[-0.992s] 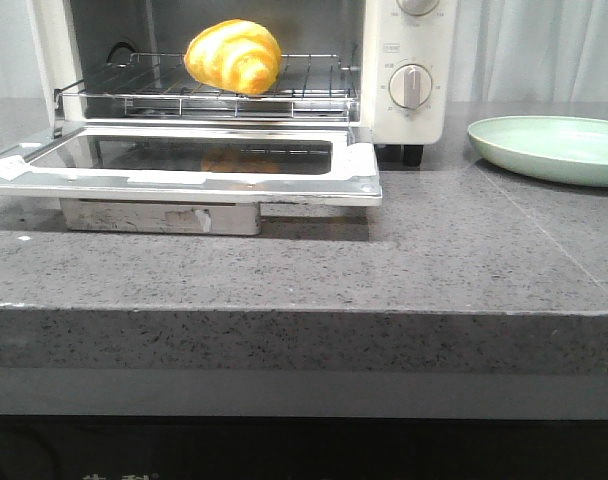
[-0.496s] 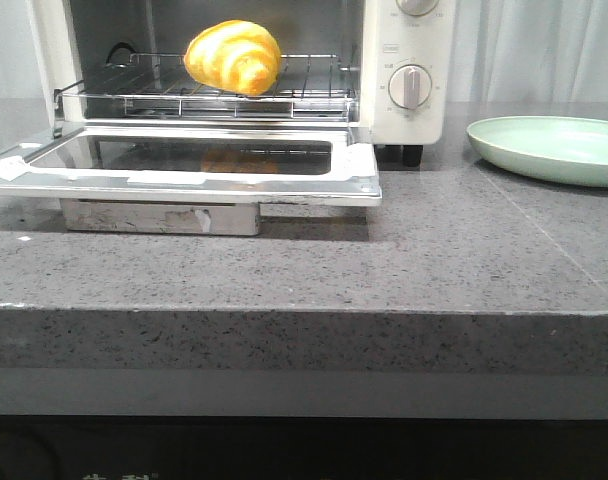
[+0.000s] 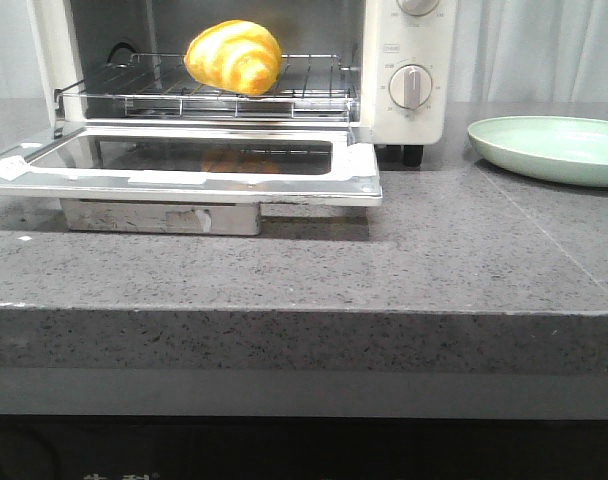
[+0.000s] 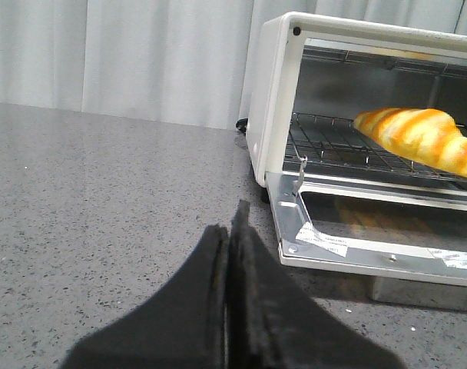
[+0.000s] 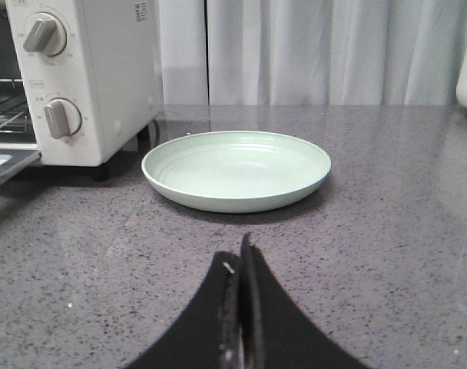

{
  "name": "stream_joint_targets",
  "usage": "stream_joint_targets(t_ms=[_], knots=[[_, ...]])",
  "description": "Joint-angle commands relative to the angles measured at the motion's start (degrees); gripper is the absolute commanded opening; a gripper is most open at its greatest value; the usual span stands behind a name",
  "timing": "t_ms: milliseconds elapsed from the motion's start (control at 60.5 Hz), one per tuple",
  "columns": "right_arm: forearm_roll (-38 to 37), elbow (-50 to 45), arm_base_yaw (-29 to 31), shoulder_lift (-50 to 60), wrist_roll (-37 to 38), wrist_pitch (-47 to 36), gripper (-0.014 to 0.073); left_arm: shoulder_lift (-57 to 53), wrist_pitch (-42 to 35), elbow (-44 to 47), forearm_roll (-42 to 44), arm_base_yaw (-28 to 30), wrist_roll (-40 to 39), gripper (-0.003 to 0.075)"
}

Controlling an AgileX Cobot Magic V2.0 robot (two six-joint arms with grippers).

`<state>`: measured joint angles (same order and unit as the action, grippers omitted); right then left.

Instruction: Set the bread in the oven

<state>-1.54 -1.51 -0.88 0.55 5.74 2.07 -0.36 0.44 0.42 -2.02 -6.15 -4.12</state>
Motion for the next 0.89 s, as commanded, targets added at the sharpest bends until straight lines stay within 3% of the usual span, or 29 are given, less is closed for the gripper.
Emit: stream_joint_targets(t_ms=[0,116,446,876], knots=[[4.9,-0.2,0.3,1.2,-2.6,-4.5,-0.0069,-1.1,-4.6,1.4,-0.4,0.1,-0.1,-0.0018],[11.9,-0.2,0.3,1.2,-9.5,-4.5,-0.0069,-1.1,-4.6,1.4,-0.4,0.1,-0.1,-0.0018],[7.0,-0.2,0.3,1.3,-7.5,-4.7,-0.0069,-1.1,-4.6,1.4,-0.4,0.1,-0.1,-0.0018],[7.0,-0.2,0.3,1.3,-7.1,-4.5,-0.0069,-1.1,-4.6,1.4,-0.4,0.1,-0.1,-0.0018]])
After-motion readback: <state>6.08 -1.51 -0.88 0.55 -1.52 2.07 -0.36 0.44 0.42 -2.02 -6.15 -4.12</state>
